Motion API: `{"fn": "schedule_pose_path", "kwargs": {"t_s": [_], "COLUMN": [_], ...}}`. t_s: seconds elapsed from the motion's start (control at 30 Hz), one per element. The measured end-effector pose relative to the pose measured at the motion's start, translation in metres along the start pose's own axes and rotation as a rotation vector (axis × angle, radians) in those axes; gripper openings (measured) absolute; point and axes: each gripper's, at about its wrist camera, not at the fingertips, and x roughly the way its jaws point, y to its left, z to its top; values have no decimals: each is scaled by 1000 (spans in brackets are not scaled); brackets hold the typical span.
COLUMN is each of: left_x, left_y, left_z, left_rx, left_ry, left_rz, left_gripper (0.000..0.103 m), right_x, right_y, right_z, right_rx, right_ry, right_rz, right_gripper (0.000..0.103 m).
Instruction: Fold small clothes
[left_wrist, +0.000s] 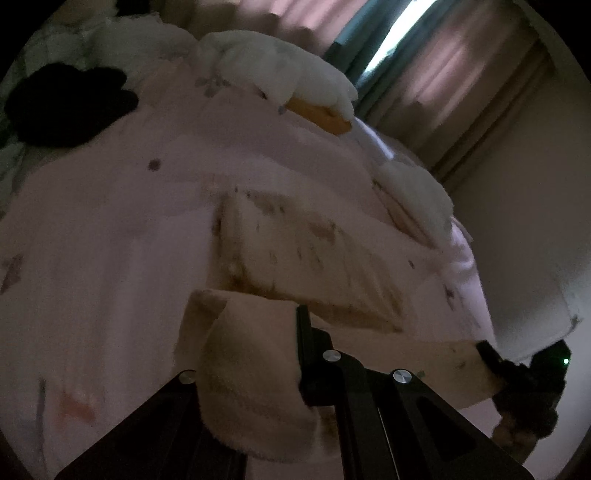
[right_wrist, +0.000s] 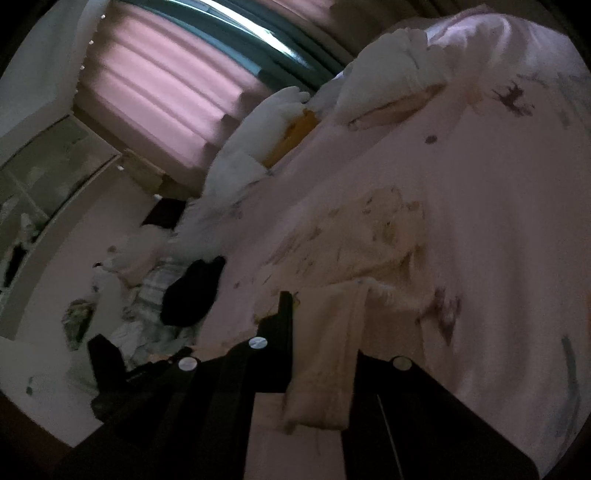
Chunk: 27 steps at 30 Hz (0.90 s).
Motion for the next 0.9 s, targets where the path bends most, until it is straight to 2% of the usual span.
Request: {"fn": "schedule_pose_path", "kwargs": {"t_s": [0.23,0.33,0.4,0.5,0.53,0.57,0.6,0.67,0.77,0.83,0.87,0.9], "left_x": [88,128,165,219,226,227,225,222,212,198,185,169], "left_y": [9,10,17,38,44,49,51,50,47,48,50,53], "left_z": [58,77,88,86,82,78,75,68,68,70,71,73], "left_rx": [-23,0,-1,-63,-80,-91,-83,-21,41,18,-8,-31], "left_ry": [25,51,106,213,207,143,117,98,135,182,192,185], "left_rz": [21,45,110,174,161,129,114,102,110,133,155,191], "left_gripper": [1,1,1,1,4,6,6,6,6,8,15,29], "right_x": [69,106,126,166,181,195,207,206,199,191,182,170], "right_y": [-8,-22,-30,-54,-65,-77,-89,-98,-100,-104,-107,-109], "right_z": [59,82,94,105,106,104,101,97,96,100,102,102], "right_rx": [-43,-28,-34,5,27,39,55,55,26,83,133,176], "right_ry": [32,51,65,110,131,159,188,125,133,162,177,179], "right_rz": [-156,-211,-247,-350,-376,-427,-469,-415,-389,-354,-320,-285], "right_gripper": [2,2,3,6,5,1,1,1,1,8,21,43]}}
